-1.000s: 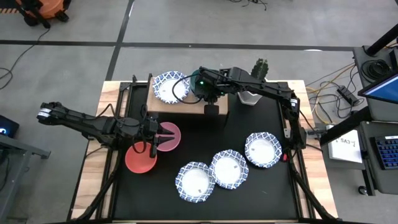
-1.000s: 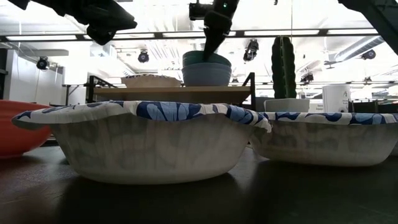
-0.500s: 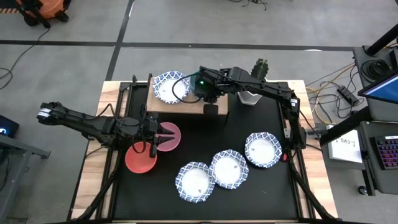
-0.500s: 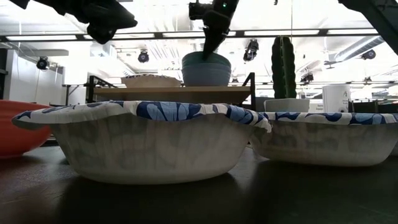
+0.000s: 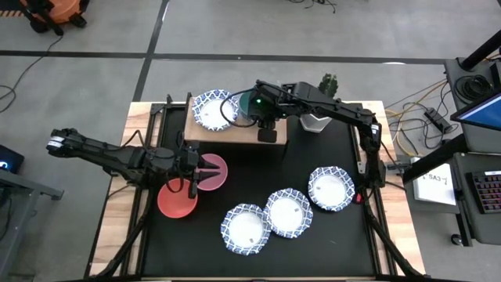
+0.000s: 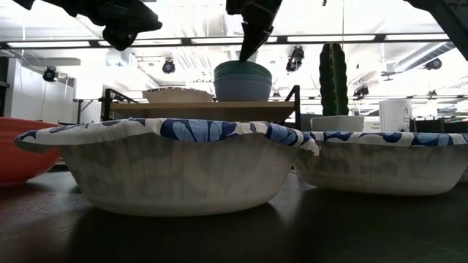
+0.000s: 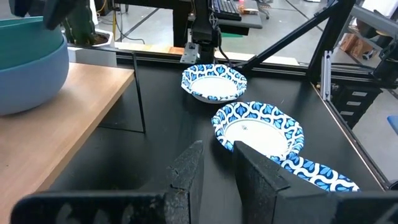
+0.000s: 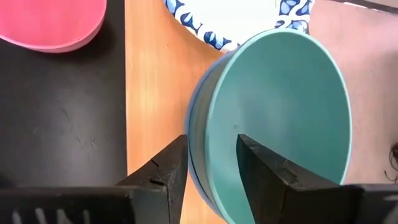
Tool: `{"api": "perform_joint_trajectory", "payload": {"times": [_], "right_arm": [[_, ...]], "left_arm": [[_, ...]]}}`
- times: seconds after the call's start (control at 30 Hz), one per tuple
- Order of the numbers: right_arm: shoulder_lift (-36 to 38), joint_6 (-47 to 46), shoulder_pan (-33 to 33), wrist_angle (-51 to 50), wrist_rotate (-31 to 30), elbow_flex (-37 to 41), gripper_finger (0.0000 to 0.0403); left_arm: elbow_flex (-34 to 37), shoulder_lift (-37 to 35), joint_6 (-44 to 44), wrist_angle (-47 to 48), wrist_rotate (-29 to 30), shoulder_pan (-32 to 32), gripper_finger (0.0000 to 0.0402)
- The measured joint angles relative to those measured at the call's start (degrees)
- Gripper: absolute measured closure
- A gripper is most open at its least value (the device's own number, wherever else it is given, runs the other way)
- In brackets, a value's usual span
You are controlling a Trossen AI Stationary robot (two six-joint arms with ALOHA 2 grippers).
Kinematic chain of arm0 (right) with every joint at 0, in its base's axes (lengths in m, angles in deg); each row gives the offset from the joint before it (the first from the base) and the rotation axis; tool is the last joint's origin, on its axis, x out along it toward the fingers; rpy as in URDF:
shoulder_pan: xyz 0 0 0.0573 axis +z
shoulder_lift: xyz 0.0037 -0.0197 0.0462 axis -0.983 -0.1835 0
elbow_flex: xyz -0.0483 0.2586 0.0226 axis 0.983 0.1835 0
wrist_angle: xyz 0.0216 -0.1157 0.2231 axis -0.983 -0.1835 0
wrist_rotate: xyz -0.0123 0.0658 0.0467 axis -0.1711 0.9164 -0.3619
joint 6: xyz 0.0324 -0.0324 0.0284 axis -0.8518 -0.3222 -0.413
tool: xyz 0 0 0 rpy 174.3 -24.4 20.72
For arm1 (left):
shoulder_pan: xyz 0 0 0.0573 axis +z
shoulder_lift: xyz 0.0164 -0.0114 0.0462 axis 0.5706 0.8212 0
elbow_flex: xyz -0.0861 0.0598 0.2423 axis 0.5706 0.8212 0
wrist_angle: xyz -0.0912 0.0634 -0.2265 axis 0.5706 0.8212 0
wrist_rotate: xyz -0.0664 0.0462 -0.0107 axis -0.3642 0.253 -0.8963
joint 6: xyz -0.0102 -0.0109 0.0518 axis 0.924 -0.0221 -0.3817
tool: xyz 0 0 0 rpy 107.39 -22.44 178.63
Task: Place and stack bowls onto a shelf
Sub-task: Stack the green bowl on top of the blue bowl on the shelf
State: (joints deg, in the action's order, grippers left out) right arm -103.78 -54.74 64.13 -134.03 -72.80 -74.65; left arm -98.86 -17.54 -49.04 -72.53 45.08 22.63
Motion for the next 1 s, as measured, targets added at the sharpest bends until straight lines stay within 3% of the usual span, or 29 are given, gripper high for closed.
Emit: {"api": "perform_joint_trajectory", "payload": {"times": [0.43,0.67,0.77,0.87,1.0], "right_arm": [[1.4,-1.6,0.0,3.2,0.5,0.0,0.0289],[1.5,-0.9,0.0,15.4,0.9,0.6,0.0296],[1.4,-0.7,-0.5,21.5,5.5,1.3,0.0306],[1.0,-1.8,-1.1,25.5,14.7,2.9,0.032],[0.7,-1.5,-1.3,31.6,15.1,7.9,0.0342]], "left_arm": [[0.0,0.0,-0.8,0.0,0.0,0.0,0.0332],[0.0,0.0,-1.0,0.0,0.0,0.0,0.0332],[0.0,0.1,-1.0,0.0,0.0,0.0,0.0332],[0.0,0.1,-1.0,0.0,0.0,0.0,0.0332],[0.0,0.1,-1.0,0.0,0.0,0.0,0.0332]]}}
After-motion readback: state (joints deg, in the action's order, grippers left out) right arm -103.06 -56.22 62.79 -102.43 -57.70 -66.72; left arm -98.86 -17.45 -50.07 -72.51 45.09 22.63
